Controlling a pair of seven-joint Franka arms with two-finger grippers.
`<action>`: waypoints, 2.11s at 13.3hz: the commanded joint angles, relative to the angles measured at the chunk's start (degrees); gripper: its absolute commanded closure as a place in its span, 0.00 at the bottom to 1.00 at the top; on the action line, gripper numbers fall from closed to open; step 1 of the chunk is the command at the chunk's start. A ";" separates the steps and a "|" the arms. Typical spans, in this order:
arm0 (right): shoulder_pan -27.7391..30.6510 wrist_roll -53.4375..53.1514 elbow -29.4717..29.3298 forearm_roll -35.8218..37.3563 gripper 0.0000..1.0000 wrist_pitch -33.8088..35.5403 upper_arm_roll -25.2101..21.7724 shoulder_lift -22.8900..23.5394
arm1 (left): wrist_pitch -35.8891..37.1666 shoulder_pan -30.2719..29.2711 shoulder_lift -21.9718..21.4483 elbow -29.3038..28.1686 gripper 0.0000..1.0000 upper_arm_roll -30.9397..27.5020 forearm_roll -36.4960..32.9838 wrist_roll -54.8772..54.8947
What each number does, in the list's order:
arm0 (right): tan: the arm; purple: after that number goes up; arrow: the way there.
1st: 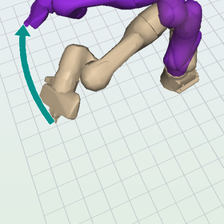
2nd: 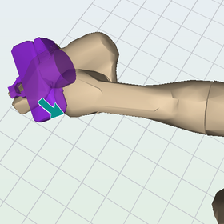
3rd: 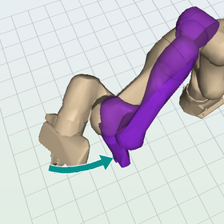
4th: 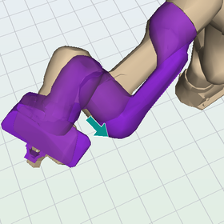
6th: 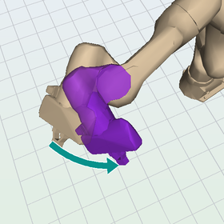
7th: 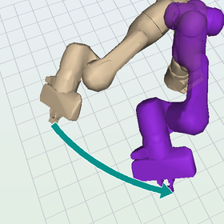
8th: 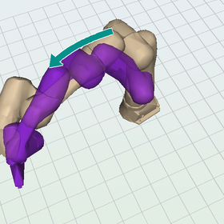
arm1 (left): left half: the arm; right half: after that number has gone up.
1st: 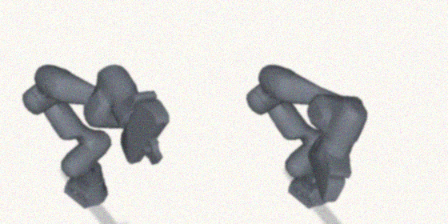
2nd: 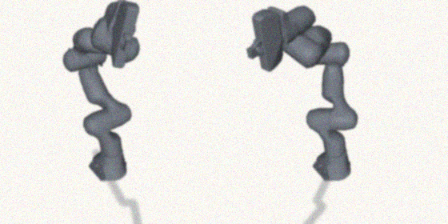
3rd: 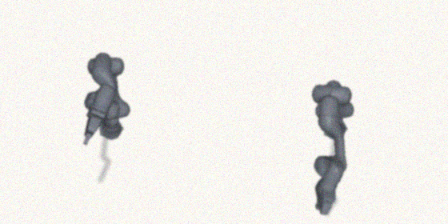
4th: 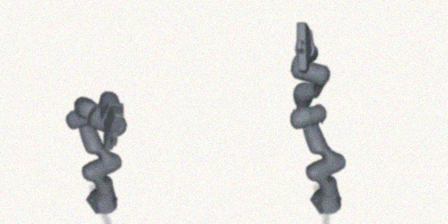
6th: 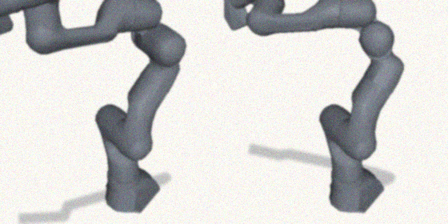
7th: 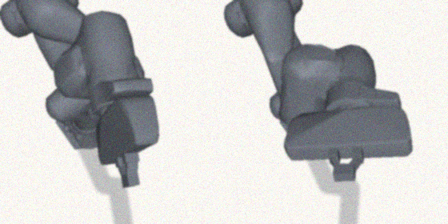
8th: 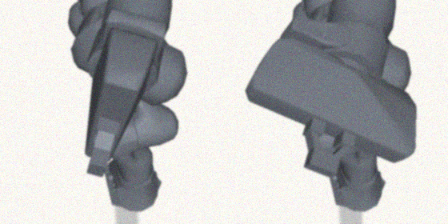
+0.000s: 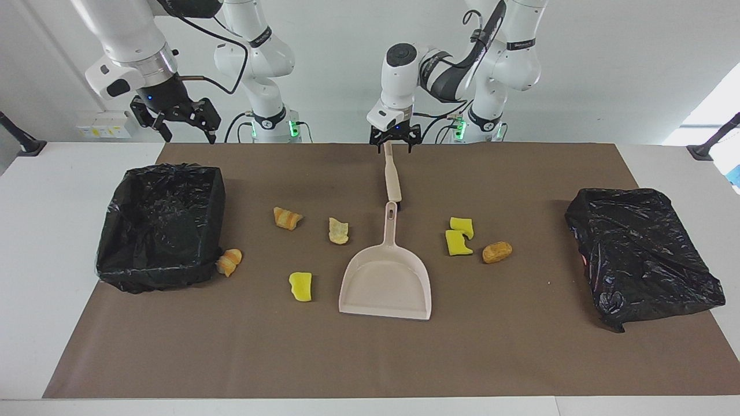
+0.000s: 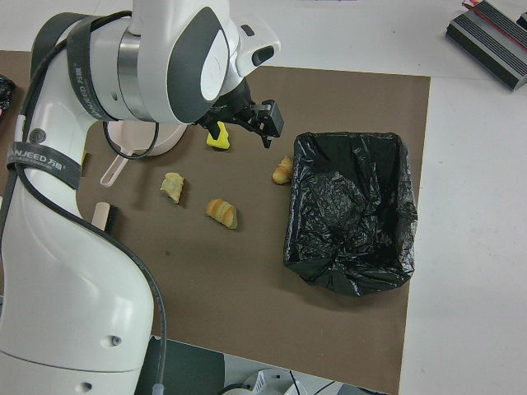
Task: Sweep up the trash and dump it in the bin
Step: 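Reach the left gripper to the pink brush handle and grasp it, then lift the brush with the left gripper while the right gripper reaches the dustpan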
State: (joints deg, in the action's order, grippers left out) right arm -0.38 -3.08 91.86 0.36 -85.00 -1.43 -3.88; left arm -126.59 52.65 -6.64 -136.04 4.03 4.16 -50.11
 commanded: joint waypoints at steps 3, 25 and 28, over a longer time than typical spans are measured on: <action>0.29 -1.75 1.92 -1.24 0.00 -0.25 0.11 -1.74 | -4.45 5.88 2.06 -3.88 0.00 -1.04 1.81 -1.74; 0.29 -1.75 2.36 -1.24 0.00 -0.34 0.11 -1.92 | 6.95 3.43 1.72 2.17 1.00 -2.62 1.73 4.84; 0.29 -1.75 2.36 -1.33 0.00 -0.34 0.11 -1.92 | 8.63 2.02 1.20 2.62 1.00 -3.32 1.73 6.42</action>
State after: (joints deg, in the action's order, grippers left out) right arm -0.38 -3.09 92.62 0.36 -85.00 -1.43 -4.40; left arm -120.26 55.89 -4.17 -133.89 0.92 5.00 -45.88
